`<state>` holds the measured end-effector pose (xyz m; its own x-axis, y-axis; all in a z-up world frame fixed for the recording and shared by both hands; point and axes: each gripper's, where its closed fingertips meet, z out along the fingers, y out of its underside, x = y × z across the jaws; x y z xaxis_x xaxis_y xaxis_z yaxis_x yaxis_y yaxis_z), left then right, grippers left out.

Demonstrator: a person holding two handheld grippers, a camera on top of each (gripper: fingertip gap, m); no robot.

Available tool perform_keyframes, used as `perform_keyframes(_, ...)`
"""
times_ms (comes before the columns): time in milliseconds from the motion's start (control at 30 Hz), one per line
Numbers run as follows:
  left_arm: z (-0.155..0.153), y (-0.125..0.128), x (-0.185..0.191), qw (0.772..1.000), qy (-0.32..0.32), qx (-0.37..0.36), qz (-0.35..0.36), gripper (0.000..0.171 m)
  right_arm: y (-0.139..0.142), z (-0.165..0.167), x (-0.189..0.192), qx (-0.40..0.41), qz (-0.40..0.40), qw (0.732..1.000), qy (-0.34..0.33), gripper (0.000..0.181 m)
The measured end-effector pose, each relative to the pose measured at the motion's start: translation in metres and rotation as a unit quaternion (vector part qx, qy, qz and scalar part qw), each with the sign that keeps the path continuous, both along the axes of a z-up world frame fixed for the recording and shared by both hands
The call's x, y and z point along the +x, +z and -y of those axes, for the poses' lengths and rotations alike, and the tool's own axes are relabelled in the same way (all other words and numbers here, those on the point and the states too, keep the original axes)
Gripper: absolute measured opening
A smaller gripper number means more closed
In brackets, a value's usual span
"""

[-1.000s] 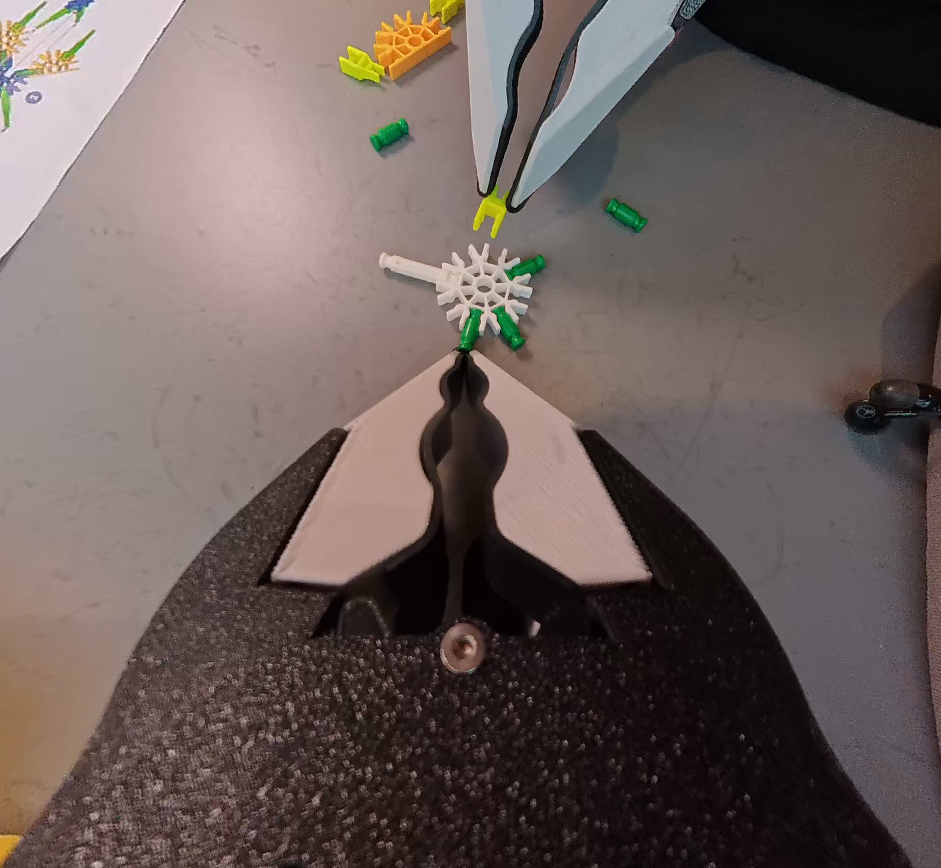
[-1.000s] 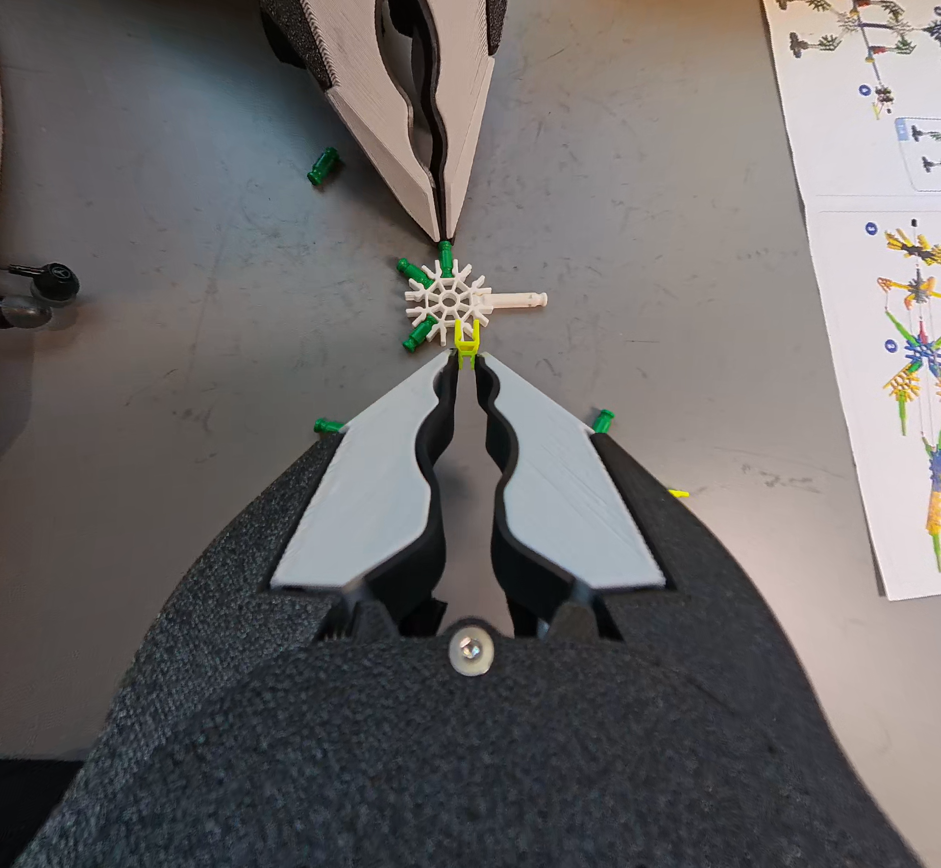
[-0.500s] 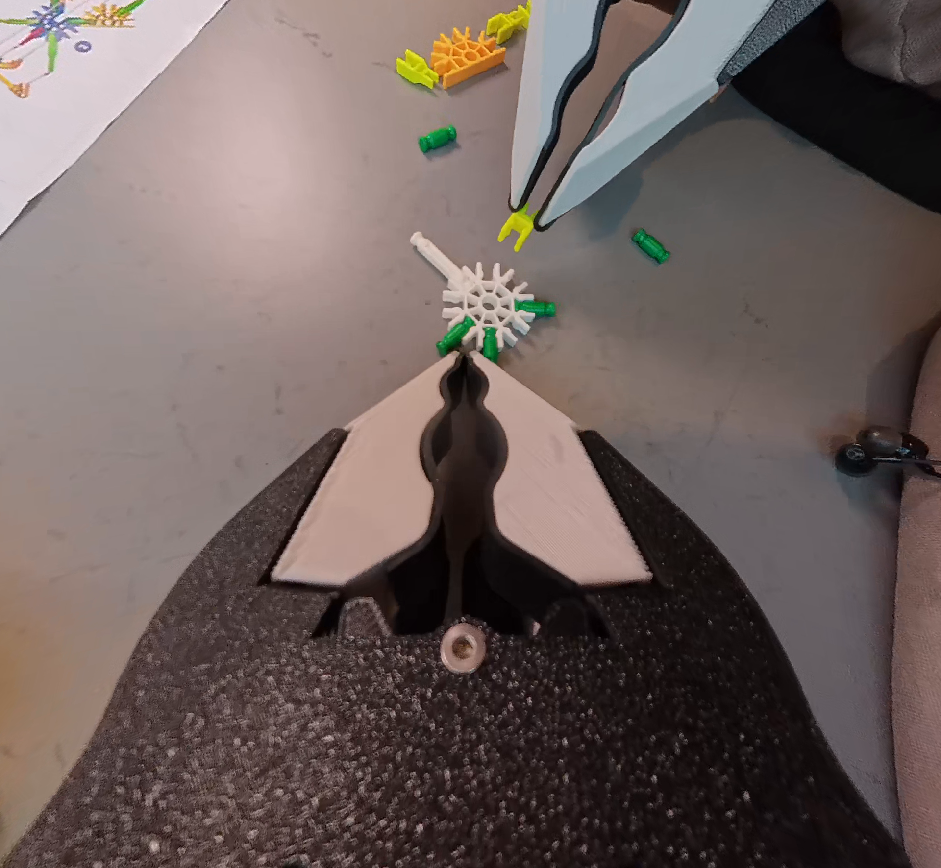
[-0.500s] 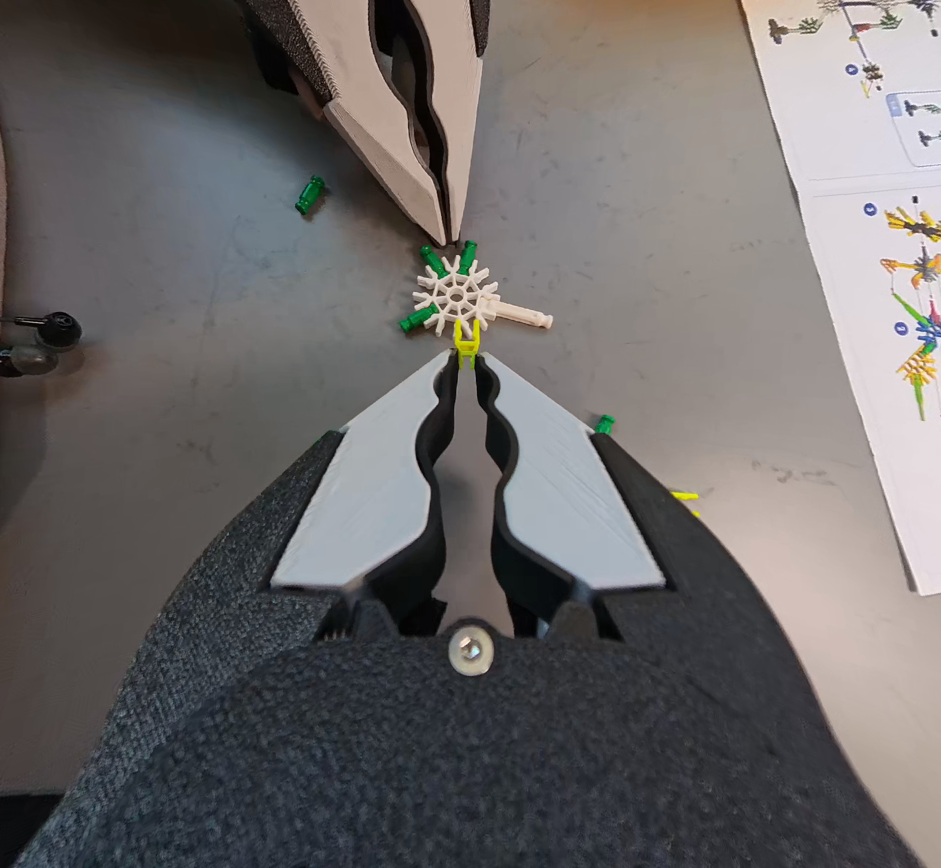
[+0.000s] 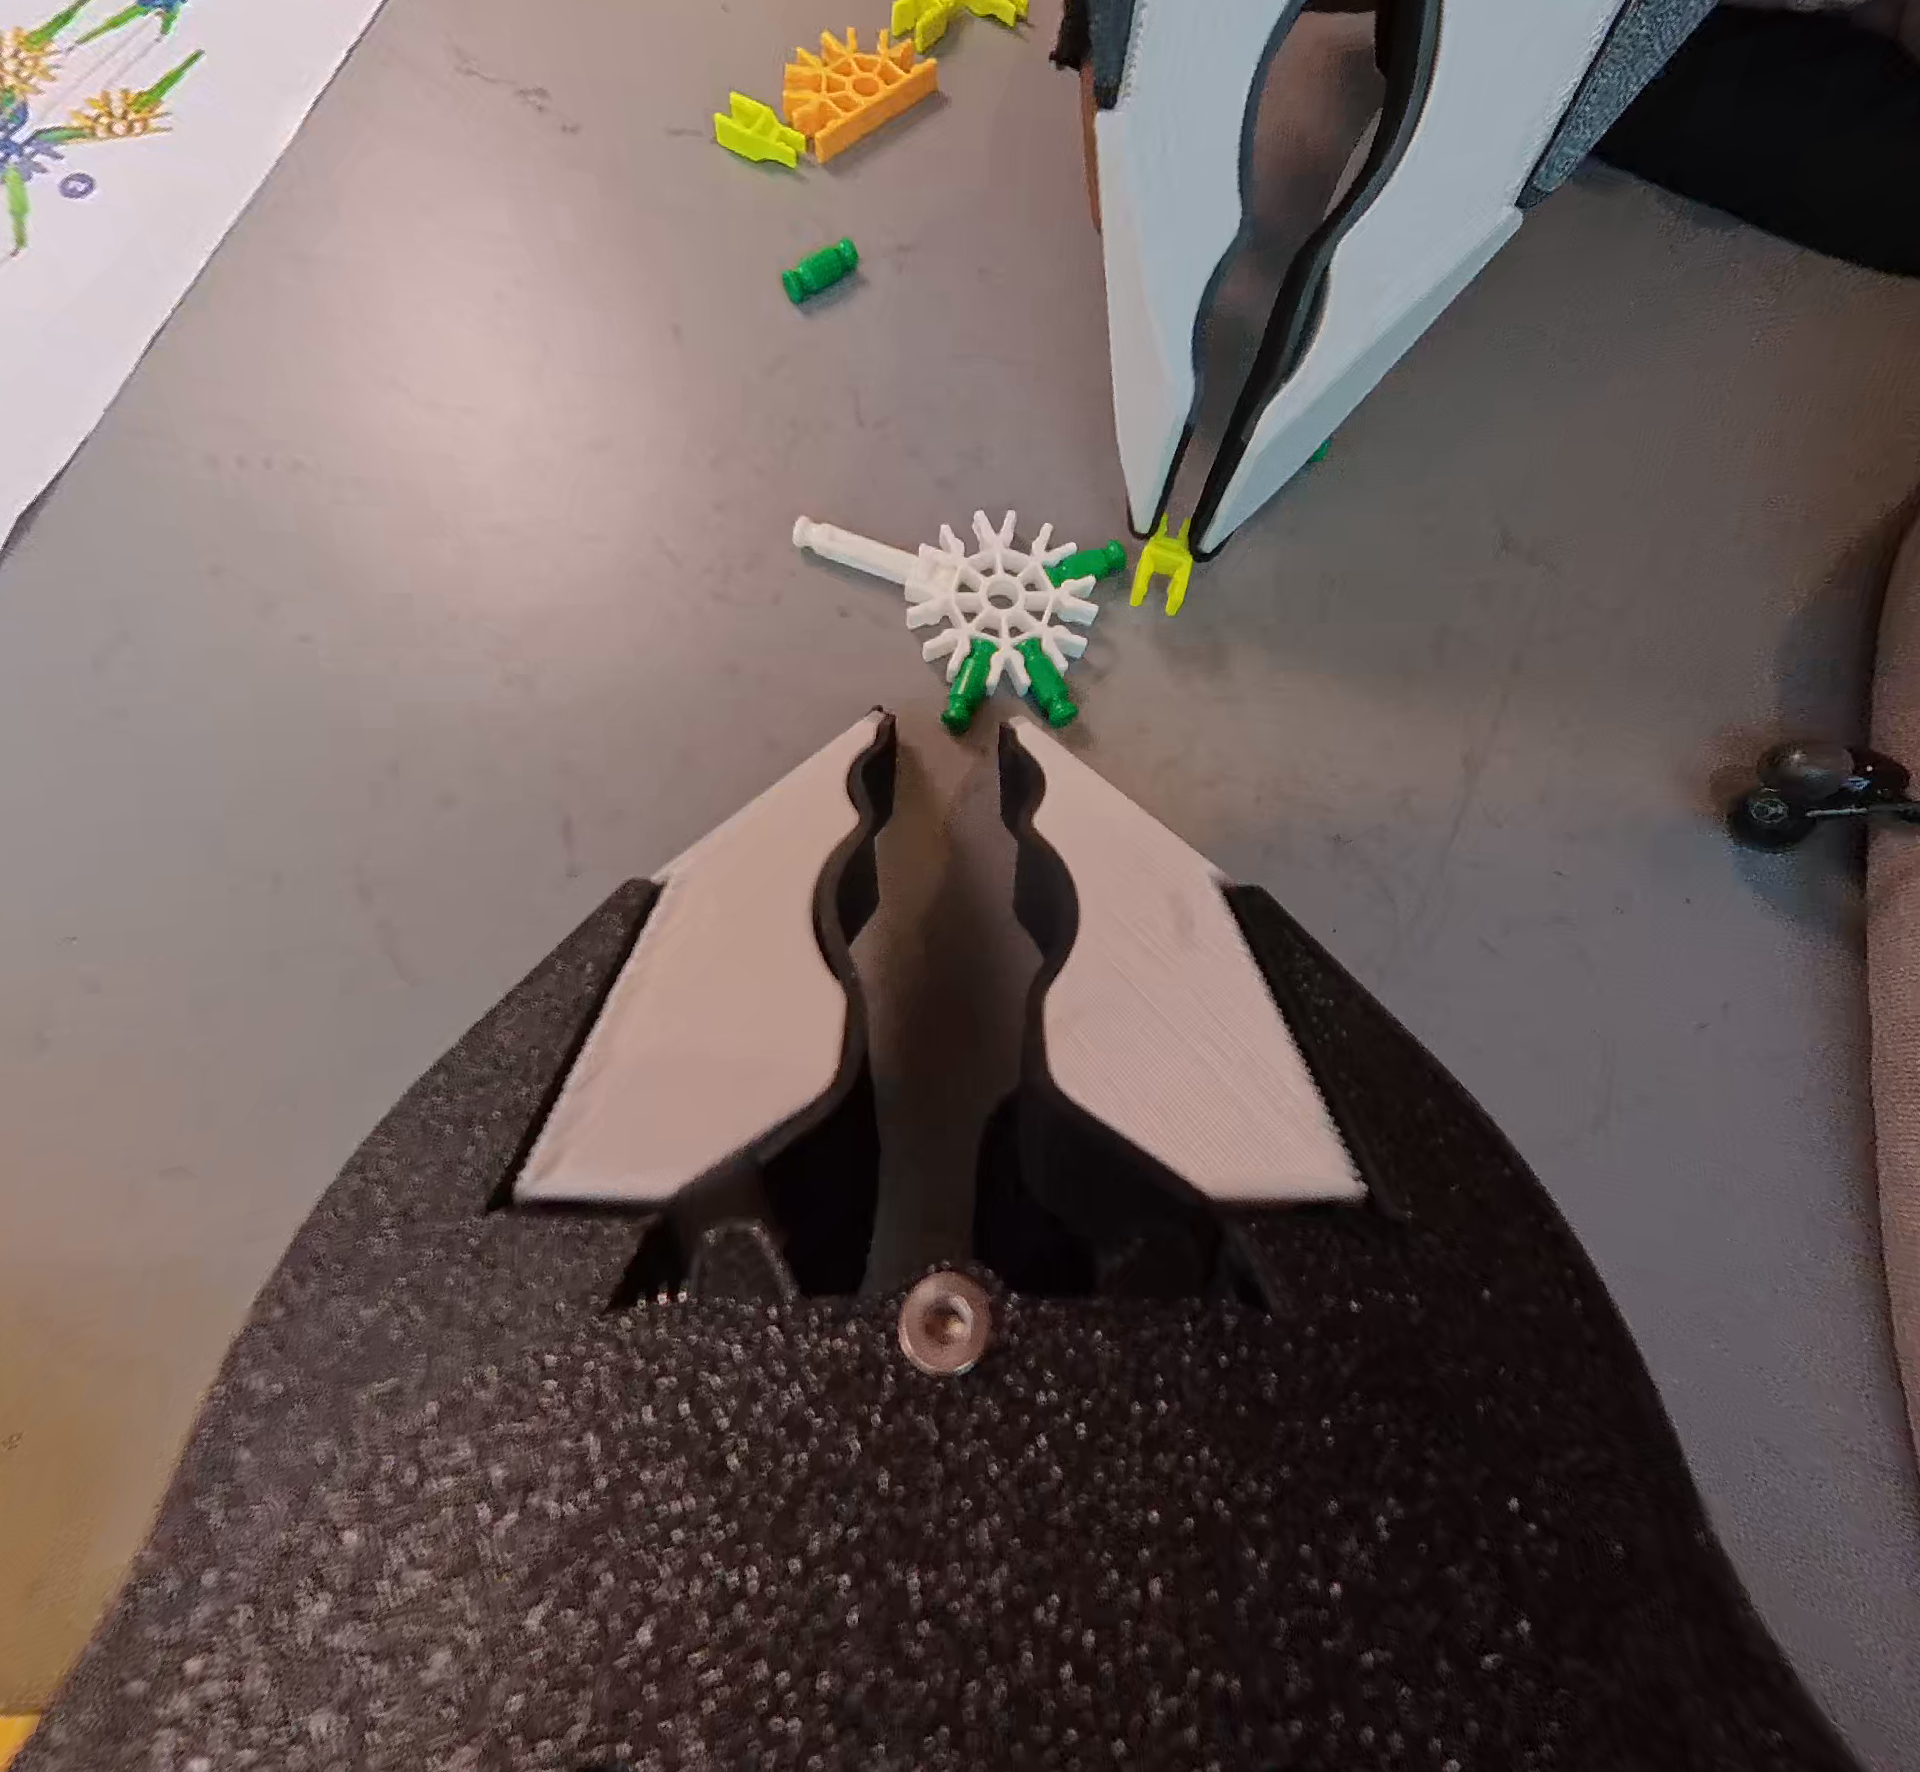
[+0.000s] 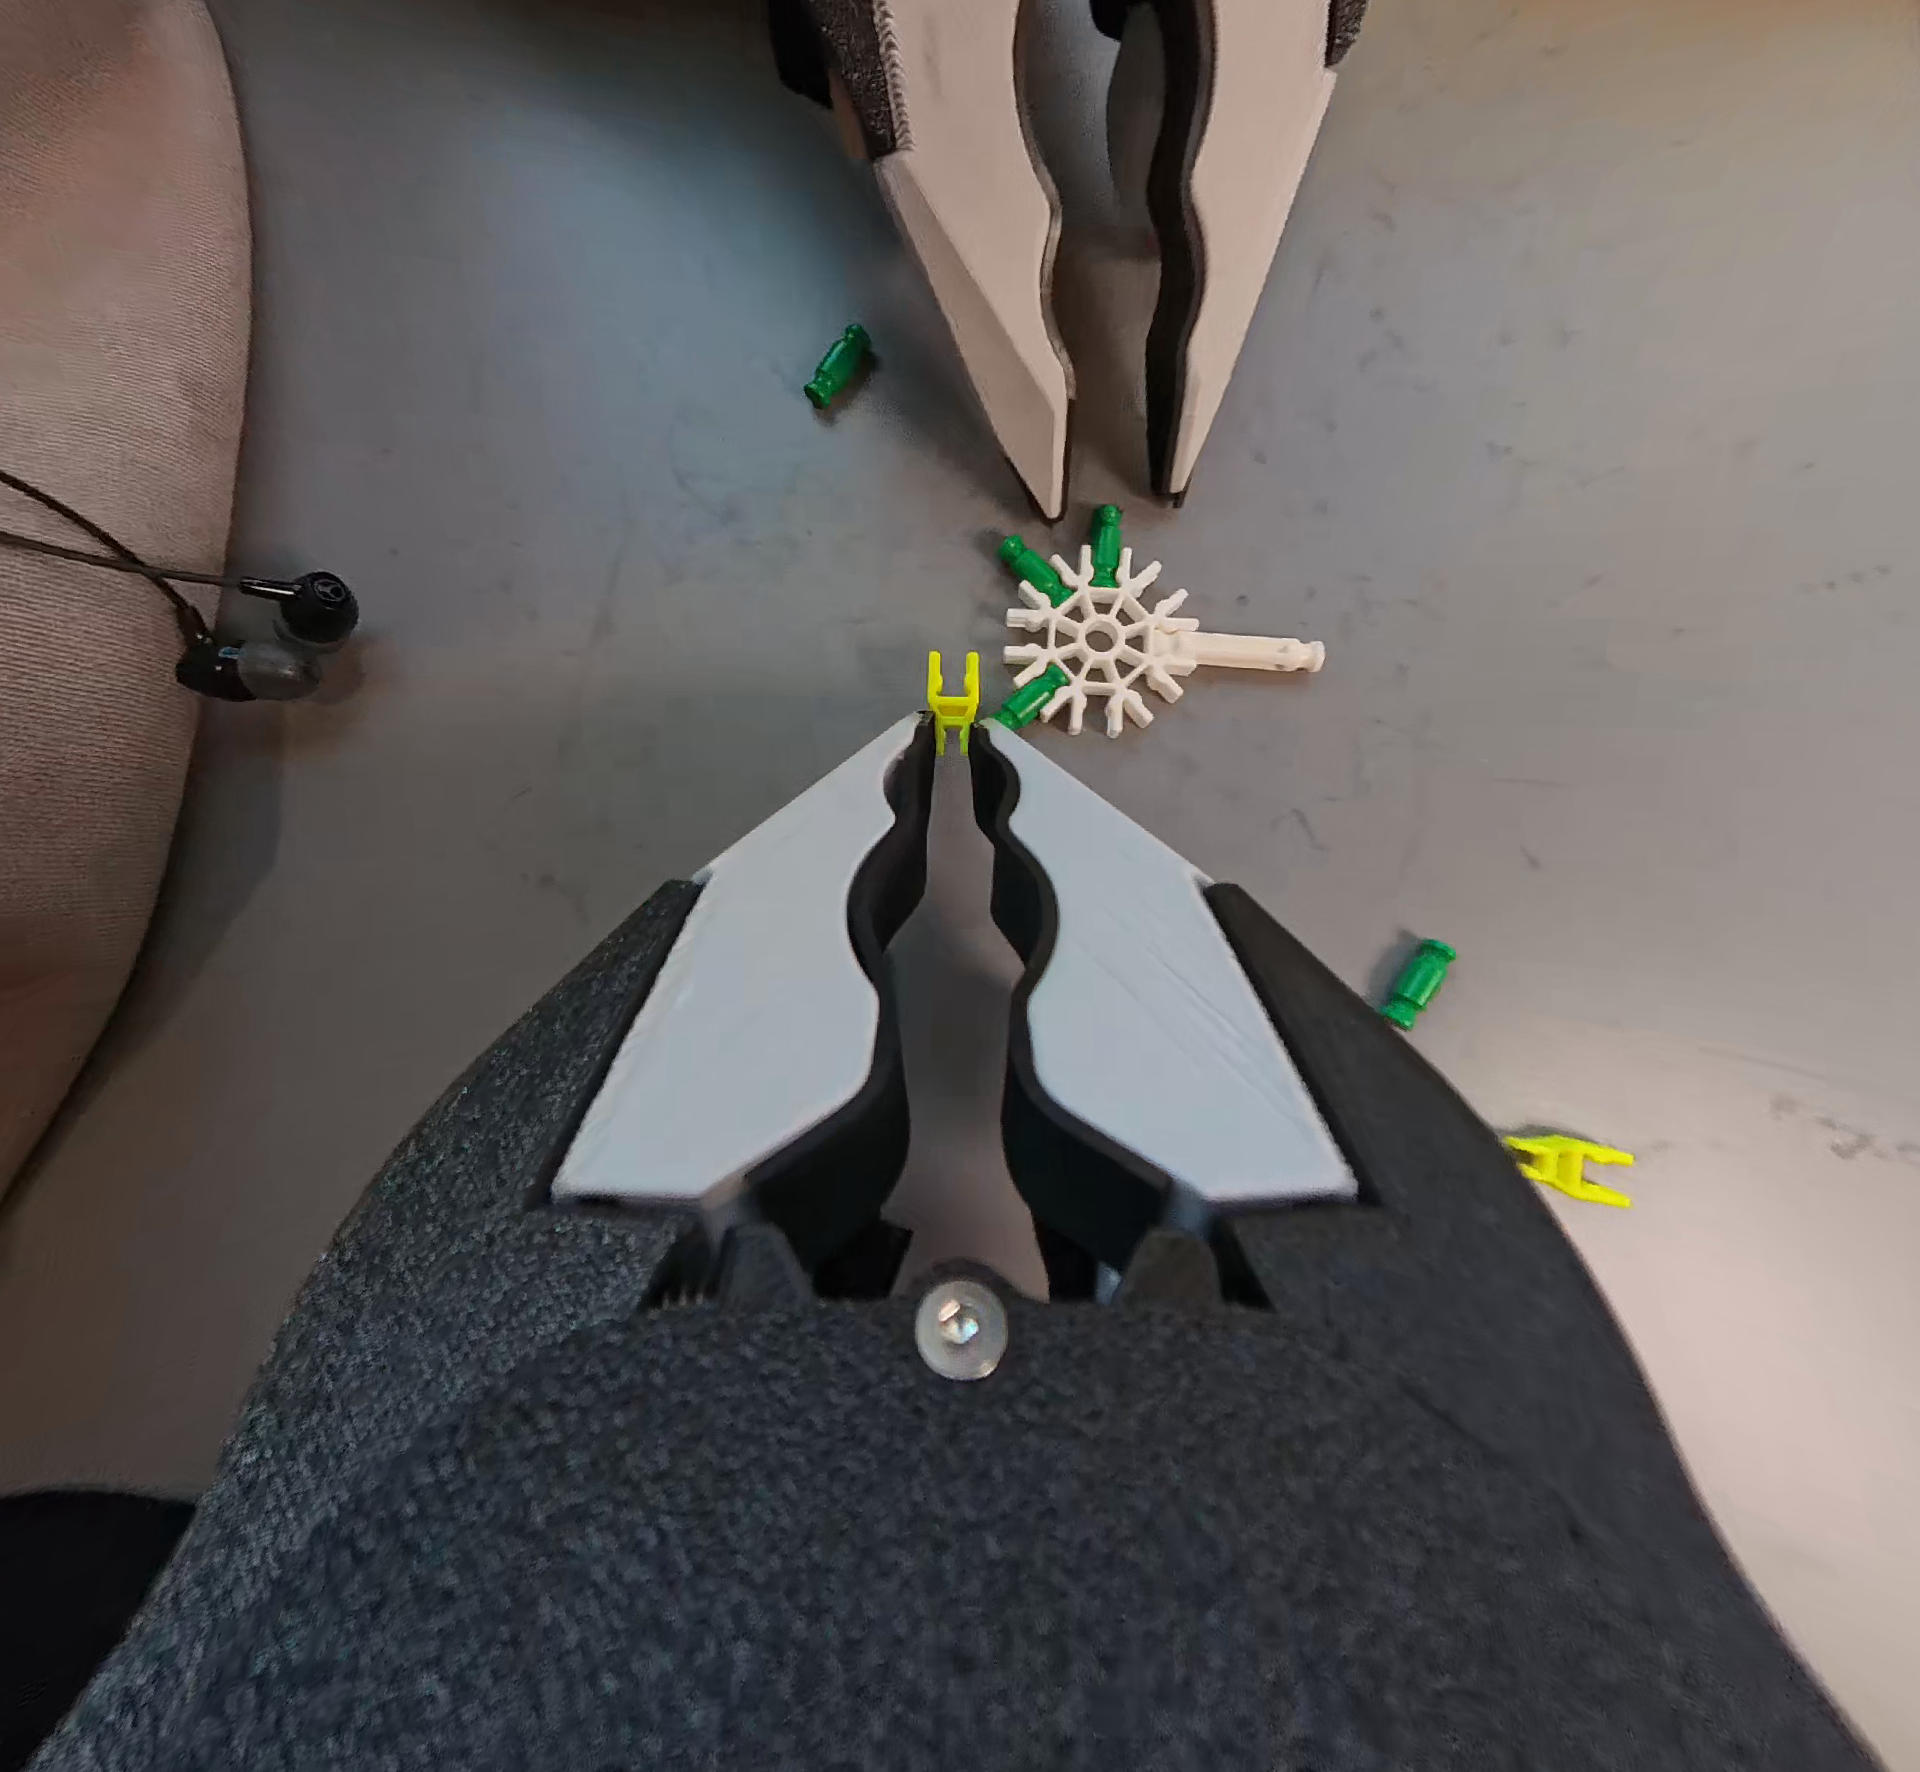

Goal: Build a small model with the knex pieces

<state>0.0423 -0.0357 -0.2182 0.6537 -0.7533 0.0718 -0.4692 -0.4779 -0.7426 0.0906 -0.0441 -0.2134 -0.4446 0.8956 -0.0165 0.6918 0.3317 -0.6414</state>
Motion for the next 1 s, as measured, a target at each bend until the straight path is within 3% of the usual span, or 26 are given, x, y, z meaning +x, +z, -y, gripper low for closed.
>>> perform_keyframes(133, 0.006, -0.002, 0.008, 0.999, -0.022, 0.01, -0.027, 0.006, -0.005, -0.011, -0.001, 0.02, 0.011, 0.999, -0.027, 0.005)
perform_keyframes(400, 0.023, 0.002, 0.028, 0.997, -0.071, 0.019, -0.016, 0.008, -0.004, -0.035, -0.004, 0.05, -0.001, 0.996, -0.076, 0.005)
perform_keyframes(567, 0.007, 0.018, 0.006, 0.999, -0.017, 0.045, 0.008, 0.008, 0.004, -0.041, -0.002, 0.045, -0.013, 0.995, -0.088, 0.005)
perform_keyframes(700, -0.01, 0.014, -0.018, 0.998, 0.032, 0.059, -0.015, 0.019, 0.006, -0.038, -0.002, 0.038, -0.017, 0.996, -0.083, 0.005)
perform_keyframes(900, -0.011, 0.004, -0.012, 0.997, 0.014, 0.067, -0.047, 0.024, 0.005, -0.036, -0.001, 0.039, -0.015, 0.996, -0.076, 0.005)
perform_keyframes(1000, -0.01, 0.0, -0.01, 0.997, 0.009, 0.062, -0.051, 0.019, 0.007, -0.036, -0.001, 0.039, -0.017, 0.996, -0.077, 0.005)
